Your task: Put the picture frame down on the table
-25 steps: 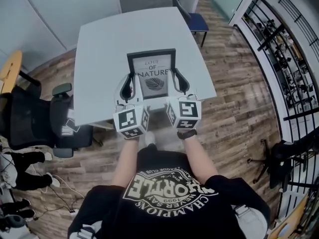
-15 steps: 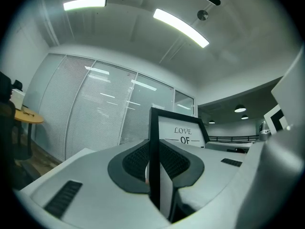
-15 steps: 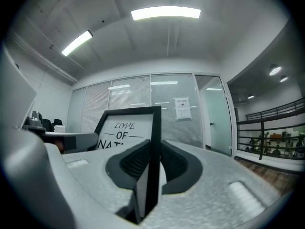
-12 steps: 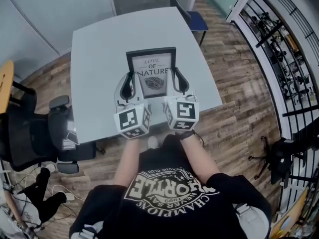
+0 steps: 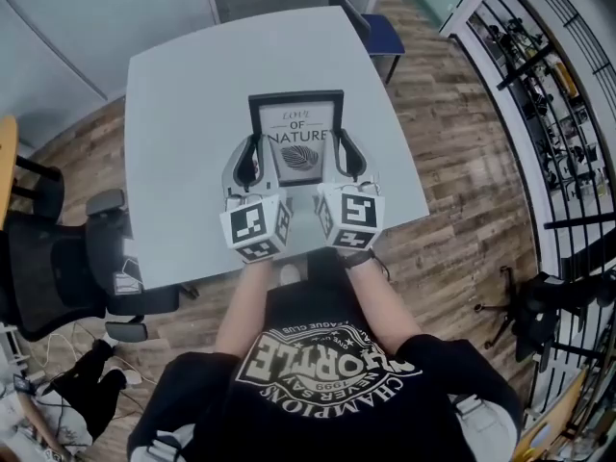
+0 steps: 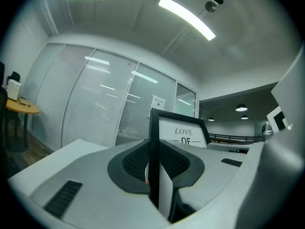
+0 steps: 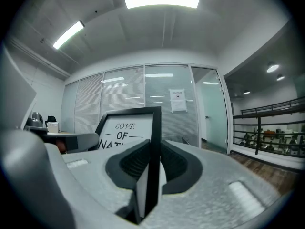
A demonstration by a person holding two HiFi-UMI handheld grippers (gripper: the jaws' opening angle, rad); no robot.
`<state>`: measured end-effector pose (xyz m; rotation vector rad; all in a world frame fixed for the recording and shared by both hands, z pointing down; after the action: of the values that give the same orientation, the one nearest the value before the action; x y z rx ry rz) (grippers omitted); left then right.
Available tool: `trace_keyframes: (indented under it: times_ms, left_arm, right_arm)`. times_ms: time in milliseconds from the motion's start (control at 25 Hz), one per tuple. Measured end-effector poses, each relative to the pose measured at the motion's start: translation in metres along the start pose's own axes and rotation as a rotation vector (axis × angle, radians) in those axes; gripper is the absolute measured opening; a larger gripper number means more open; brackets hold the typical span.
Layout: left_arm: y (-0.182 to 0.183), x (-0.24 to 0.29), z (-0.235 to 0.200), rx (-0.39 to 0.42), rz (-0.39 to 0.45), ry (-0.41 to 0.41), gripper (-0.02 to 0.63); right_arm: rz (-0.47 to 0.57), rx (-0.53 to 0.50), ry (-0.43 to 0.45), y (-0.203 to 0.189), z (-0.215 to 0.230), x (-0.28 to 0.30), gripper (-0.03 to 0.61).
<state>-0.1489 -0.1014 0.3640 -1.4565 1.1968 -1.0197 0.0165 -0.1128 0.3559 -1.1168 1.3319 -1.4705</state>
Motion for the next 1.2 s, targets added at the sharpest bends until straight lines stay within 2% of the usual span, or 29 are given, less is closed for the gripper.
trace_keyframes:
  times_ms: [200,440,920,1200]
  left_arm:
    - [-0.008,0.047,-0.009,-0.002,-0.034,0.017,0.067]
    - [-0.04,0.108,-0.02,-0.019,-0.115,0.041,0.067]
    - [-0.123,0.185,-0.03,-0.061,-0.313,0.083,0.068]
    - [-0.172,0.21,-0.035,-0.103,-0.439,0.1,0.067]
  right_arm:
    - [-0.035,0.013,0.014,-0.007,0.014,0.051,0.063]
    - [-0.122,0.033,0.027,-0.037,0.036,0.11,0.063]
    - [-0.339,0.054,0.033,-0.119,0.076,0.187,0.063]
    - [-0.461,0.068,0.026,-0.165,0.092,0.214,0.063]
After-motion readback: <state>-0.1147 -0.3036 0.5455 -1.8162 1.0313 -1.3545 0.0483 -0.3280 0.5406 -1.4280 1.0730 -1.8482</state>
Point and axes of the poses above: the fingertips, and each gripper's own axes: x forward along the fingers, z to its right, y out of its top, the point moved 6 cm from there along -x, backward along the fingers
